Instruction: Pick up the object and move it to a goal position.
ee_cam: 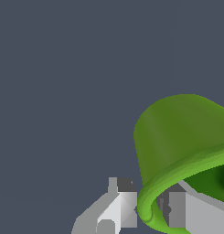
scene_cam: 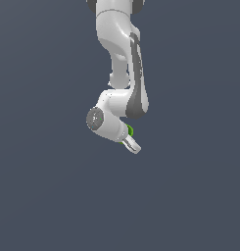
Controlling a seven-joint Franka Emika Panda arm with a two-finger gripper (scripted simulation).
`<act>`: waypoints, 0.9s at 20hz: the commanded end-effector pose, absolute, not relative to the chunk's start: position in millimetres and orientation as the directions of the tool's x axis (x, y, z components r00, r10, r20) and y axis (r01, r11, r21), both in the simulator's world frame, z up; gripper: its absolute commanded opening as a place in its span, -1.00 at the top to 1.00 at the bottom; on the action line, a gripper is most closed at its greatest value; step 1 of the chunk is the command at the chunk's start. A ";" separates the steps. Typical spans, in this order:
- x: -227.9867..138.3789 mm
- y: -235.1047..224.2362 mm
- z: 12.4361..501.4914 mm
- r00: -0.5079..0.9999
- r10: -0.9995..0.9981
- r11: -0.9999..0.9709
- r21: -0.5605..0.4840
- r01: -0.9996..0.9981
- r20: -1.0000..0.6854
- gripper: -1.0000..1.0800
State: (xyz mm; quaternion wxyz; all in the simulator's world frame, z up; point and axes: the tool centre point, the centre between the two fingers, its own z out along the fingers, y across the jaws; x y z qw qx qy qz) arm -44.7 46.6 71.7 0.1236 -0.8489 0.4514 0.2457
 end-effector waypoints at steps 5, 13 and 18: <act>-31.3 57.7 73.5 0.518 -0.696 -0.570 -0.055 -0.819 -0.497 1.00; -1.7 83.0 81.3 0.613 -0.675 -0.586 -0.206 -0.783 -0.410 1.00; 19.9 103.0 91.3 0.676 -0.659 -0.596 -0.319 -0.737 -0.330 1.00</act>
